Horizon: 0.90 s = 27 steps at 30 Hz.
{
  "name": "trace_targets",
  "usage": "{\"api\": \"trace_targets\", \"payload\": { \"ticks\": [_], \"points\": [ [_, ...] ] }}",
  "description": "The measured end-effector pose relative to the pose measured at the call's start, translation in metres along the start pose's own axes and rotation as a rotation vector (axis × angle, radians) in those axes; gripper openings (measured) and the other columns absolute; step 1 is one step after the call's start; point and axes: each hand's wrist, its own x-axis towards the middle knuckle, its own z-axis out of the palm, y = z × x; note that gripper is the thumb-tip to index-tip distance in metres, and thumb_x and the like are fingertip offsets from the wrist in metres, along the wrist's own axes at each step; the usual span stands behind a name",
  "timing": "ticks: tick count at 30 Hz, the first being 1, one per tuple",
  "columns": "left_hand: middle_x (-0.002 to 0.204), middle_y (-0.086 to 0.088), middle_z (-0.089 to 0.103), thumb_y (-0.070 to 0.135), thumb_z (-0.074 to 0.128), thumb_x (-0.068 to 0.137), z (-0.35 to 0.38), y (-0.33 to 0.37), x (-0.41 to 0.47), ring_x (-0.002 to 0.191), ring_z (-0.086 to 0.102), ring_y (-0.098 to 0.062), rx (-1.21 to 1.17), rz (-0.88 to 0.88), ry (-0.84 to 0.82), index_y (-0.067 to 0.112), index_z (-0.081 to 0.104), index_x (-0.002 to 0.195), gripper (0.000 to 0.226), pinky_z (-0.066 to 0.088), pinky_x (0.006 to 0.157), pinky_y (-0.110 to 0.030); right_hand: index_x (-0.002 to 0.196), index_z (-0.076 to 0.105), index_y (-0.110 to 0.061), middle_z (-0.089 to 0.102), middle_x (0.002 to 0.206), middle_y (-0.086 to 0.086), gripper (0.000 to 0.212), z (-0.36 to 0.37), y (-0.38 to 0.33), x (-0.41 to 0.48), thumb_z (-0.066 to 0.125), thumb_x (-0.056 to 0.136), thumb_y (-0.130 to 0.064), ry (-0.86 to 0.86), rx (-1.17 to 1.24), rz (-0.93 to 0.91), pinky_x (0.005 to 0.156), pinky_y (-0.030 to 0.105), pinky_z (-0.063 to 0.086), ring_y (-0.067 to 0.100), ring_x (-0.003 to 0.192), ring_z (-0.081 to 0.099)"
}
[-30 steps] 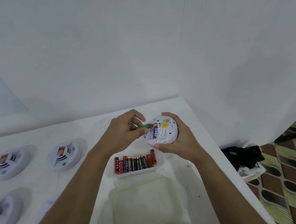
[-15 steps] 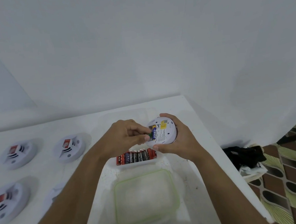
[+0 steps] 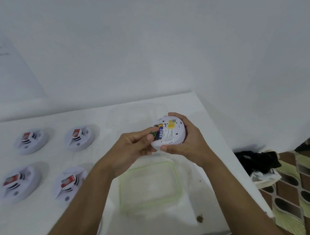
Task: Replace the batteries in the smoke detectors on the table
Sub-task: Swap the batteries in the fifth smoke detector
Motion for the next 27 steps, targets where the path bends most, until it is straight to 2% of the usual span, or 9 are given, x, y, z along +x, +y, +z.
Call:
{"api": "trace_targets", "payload": {
  "ticks": [4, 7, 9, 14, 17, 18, 22, 25, 27],
  "points": [
    [0.121, -0.011, 0.069, 0.011, 0.06, 0.087, 0.01, -0.003, -0.01, 0.105, 0.066, -0.024, -0.156, 0.006, 0.059, 0.005, 0.065, 0.122, 0.035, 0.056, 0.087, -0.03, 0.14, 0.044, -0.013, 0.062, 0.129, -0.006, 0.094, 0.002, -0.001, -0.01, 0.088, 0.06, 0.009, -0.059, 0.026, -0.01, 0.083, 0.024, 0.057, 0.006, 0.118, 0.062],
    [0.12, -0.013, 0.069, 0.009, 0.063, 0.083, 0.011, -0.005, -0.018, 0.108, 0.066, -0.027, -0.183, 0.003, 0.1, 0.004, 0.067, 0.118, 0.035, 0.055, 0.093, -0.037, 0.142, 0.044, -0.016, 0.059, 0.137, -0.001, 0.1, 0.002, -0.005, -0.014, 0.092, 0.057, 0.002, -0.11, 0.025, -0.016, 0.098, 0.034, 0.054, 0.016, 0.127, 0.058],
    [0.119, -0.013, 0.069, 0.009, 0.064, 0.082, 0.011, -0.007, -0.024, 0.108, 0.065, -0.027, -0.175, -0.004, 0.135, 0.004, 0.068, 0.117, 0.035, 0.052, 0.099, -0.041, 0.144, 0.043, -0.016, 0.058, 0.138, 0.001, 0.1, 0.003, -0.008, -0.018, 0.093, 0.059, 0.004, -0.146, 0.007, -0.02, 0.106, 0.041, 0.051, 0.019, 0.13, 0.056],
    [0.116, -0.012, 0.071, 0.002, 0.057, 0.092, 0.011, -0.008, -0.039, 0.105, 0.063, -0.027, -0.141, -0.006, 0.226, 0.005, 0.071, 0.111, 0.024, 0.047, 0.098, -0.043, 0.146, 0.041, -0.019, 0.059, 0.137, -0.005, 0.101, 0.012, -0.01, -0.024, 0.092, 0.063, 0.003, -0.189, -0.028, -0.028, 0.108, 0.045, 0.049, 0.018, 0.129, 0.056],
    [0.119, -0.012, 0.07, 0.003, 0.056, 0.094, 0.007, -0.009, -0.047, 0.106, 0.062, -0.027, -0.12, -0.001, 0.236, 0.004, 0.068, 0.116, 0.026, 0.046, 0.099, -0.045, 0.15, 0.036, -0.02, 0.056, 0.141, -0.004, 0.106, 0.022, -0.01, -0.027, 0.093, 0.063, 0.0, -0.193, -0.035, -0.022, 0.11, 0.045, 0.047, 0.017, 0.133, 0.053],
    [0.12, -0.012, 0.069, 0.004, 0.056, 0.094, 0.005, -0.009, -0.051, 0.103, 0.062, -0.026, -0.11, 0.003, 0.234, 0.004, 0.068, 0.118, 0.027, 0.047, 0.097, -0.043, 0.15, 0.035, -0.02, 0.055, 0.142, -0.004, 0.107, 0.026, -0.009, -0.028, 0.093, 0.063, 0.0, -0.187, -0.035, -0.02, 0.11, 0.045, 0.047, 0.017, 0.134, 0.053],
    [0.115, -0.002, 0.072, 0.009, 0.056, 0.095, -0.004, -0.005, -0.068, 0.084, 0.06, -0.016, -0.004, 0.039, 0.224, 0.015, 0.07, 0.117, 0.027, 0.05, 0.07, -0.025, 0.15, 0.035, -0.022, 0.054, 0.142, -0.004, 0.104, 0.046, -0.008, -0.034, 0.092, 0.065, -0.001, -0.157, -0.022, -0.039, 0.105, 0.038, 0.051, 0.016, 0.132, 0.053],
    [0.124, 0.007, 0.068, 0.016, 0.056, 0.097, -0.015, -0.003, -0.082, 0.1, 0.063, -0.011, 0.144, 0.087, 0.234, 0.022, 0.072, 0.115, 0.025, 0.051, 0.075, -0.027, 0.147, 0.036, -0.022, 0.056, 0.14, -0.004, 0.1, 0.064, -0.006, -0.039, 0.09, 0.067, -0.001, -0.139, -0.006, -0.026, 0.1, 0.034, 0.053, 0.016, 0.131, 0.055],
    [0.127, 0.014, 0.064, 0.017, 0.055, 0.098, -0.025, -0.001, -0.093, 0.111, 0.062, -0.007, 0.223, 0.133, 0.272, 0.024, 0.072, 0.115, 0.025, 0.053, 0.081, -0.027, 0.147, 0.037, -0.022, 0.057, 0.14, -0.005, 0.099, 0.076, -0.004, -0.045, 0.09, 0.066, 0.0, -0.125, 0.007, -0.011, 0.099, 0.039, 0.054, 0.016, 0.131, 0.055]
  ]
}}
